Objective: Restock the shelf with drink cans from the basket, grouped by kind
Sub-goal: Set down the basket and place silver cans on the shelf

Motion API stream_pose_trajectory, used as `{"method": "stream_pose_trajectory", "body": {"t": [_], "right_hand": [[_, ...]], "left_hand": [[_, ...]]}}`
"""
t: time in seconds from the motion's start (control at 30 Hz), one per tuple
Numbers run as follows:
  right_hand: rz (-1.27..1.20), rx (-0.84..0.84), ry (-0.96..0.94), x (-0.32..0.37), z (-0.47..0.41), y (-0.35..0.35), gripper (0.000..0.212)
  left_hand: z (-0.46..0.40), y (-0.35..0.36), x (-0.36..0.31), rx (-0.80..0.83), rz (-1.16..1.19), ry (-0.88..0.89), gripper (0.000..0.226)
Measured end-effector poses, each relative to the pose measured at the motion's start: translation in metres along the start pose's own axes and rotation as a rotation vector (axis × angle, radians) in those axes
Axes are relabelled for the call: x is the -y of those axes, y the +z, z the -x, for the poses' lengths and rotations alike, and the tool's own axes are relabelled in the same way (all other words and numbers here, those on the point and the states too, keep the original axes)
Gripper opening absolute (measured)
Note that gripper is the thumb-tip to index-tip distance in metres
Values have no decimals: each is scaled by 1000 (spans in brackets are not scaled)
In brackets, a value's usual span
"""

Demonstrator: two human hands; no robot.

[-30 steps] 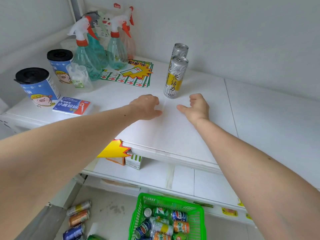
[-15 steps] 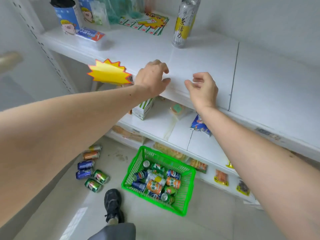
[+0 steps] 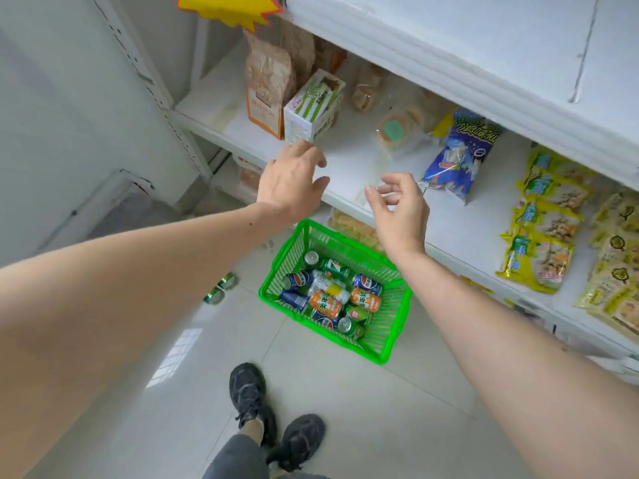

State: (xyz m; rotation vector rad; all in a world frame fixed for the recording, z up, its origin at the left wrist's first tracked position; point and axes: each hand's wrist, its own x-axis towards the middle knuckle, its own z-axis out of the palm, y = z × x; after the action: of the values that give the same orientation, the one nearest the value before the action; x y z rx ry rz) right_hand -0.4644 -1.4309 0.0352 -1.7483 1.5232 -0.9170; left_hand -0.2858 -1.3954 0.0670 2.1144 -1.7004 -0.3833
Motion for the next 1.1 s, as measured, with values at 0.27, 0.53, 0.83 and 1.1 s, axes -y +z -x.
{"method": "stream_pose_trajectory", "body": {"t": [0.27,0.53,0.83,1.1], "right_hand": [[239,218,170,-148,16,69,30],[432,566,433,-301,24,141,50],[473,736,644,-446,47,218,61],[347,755,833,-503,58,252,65]], "left_hand": [[20,139,63,254,-3,-79,30],[38,300,122,450,78,-279,38],[49,465,189,549,93,-397,27],[43,537,203,688,161,-460,29]]}}
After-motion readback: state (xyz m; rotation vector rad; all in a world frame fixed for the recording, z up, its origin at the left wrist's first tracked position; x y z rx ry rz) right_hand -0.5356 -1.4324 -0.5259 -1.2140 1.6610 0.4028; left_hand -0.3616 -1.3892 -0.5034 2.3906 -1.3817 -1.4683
